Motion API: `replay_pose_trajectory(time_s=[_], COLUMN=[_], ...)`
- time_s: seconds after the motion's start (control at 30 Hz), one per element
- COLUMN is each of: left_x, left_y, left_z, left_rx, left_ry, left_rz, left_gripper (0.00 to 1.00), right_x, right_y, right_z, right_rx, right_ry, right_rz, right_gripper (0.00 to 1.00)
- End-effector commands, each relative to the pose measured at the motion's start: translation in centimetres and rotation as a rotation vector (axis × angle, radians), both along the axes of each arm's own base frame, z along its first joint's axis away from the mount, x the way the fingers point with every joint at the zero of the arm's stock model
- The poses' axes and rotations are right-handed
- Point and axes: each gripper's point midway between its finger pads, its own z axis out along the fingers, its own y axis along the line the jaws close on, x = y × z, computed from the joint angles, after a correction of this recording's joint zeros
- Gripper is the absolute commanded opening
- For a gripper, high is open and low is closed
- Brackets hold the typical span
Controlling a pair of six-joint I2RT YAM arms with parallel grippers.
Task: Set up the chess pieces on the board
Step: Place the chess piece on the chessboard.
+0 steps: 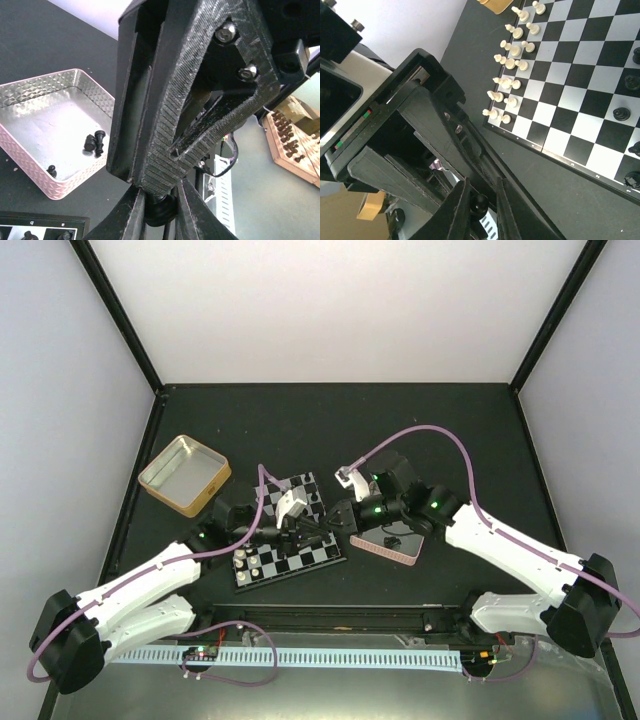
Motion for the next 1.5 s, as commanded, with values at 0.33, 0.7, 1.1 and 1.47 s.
replay_pose_trajectory(time_s=[0.33, 0.7, 1.1, 1.47], left_x=[1.9, 4.3, 4.4, 4.8], left_y=[0.6, 7.0, 16.0, 16.4], left_z=[2.6, 3.0, 7.9, 8.8], left_rx=[-0.015, -0.008, -0.192, -0.17], left_ry=[-0.065, -0.067, -0.126, -0.147], left_rz=[0.122, 0.546, 0.97, 0.998], left_gripper=[0.47, 0.73, 0.82, 0.82], right_x=[0.6, 4.3, 2.0, 2.8], right_y=[0.0, -2.6, 1.7, 3.6], right_z=[2.0, -3.1, -11.2, -13.9], right_rx=[0.066, -0.276, -0.574, -0.693], right_ry=[-0.048, -0.246, -0.312, -0.281], right_rz=[-0.047, -0.301, -0.219, -0.218], right_gripper=[0.01, 0.01, 0.01, 0.02])
